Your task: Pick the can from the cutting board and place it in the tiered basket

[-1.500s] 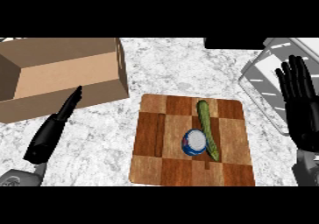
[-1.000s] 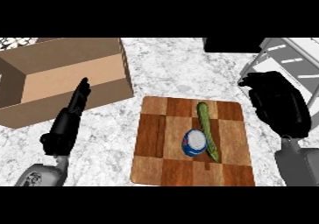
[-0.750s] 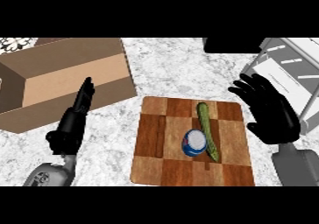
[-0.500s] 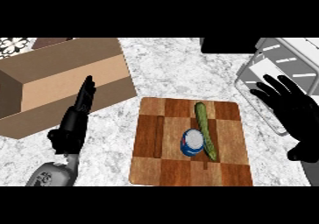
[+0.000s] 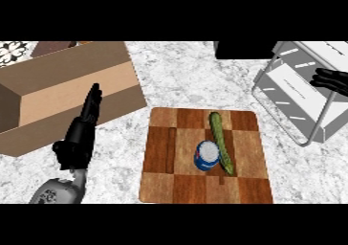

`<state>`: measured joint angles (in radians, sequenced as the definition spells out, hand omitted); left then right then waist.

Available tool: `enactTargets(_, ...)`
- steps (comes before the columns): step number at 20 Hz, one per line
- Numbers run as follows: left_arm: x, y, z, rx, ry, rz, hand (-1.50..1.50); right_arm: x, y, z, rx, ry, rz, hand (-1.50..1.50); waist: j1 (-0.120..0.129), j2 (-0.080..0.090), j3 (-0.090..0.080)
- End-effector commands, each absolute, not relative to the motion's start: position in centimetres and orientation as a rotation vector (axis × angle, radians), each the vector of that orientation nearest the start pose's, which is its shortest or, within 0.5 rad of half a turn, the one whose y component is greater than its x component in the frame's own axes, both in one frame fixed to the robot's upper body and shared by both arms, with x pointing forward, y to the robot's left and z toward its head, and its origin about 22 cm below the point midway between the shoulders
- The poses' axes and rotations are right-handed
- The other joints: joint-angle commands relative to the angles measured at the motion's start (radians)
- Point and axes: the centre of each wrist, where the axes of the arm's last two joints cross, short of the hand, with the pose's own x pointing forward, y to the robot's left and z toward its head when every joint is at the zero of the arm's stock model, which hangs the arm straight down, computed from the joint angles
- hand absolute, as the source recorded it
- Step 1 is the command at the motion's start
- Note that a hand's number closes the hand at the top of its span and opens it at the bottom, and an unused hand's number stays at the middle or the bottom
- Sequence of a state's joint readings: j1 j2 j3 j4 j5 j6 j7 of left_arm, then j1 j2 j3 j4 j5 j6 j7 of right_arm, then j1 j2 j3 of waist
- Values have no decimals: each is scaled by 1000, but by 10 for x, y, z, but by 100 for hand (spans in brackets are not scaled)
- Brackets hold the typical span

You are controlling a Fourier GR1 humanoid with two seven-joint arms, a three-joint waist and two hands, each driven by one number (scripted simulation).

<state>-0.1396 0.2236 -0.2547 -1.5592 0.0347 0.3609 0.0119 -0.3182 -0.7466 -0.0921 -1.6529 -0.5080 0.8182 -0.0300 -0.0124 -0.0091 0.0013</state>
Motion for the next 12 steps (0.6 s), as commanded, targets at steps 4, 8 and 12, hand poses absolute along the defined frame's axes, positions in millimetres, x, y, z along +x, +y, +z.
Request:
enactTargets(4,270,207,34,212,-1671,-116,0,258,-283,248,-1,-1713,1454,-150,8,3,-3)
enactTargets(8,269,215,43,196,-1663,-126,0,239,-260,248,-43,-1629,1500,-150,7,4,-2)
enactTargets(12,266,216,33,188,-1668,-107,0,228,-233,235,-67,-1588,1540,-150,12,7,-2)
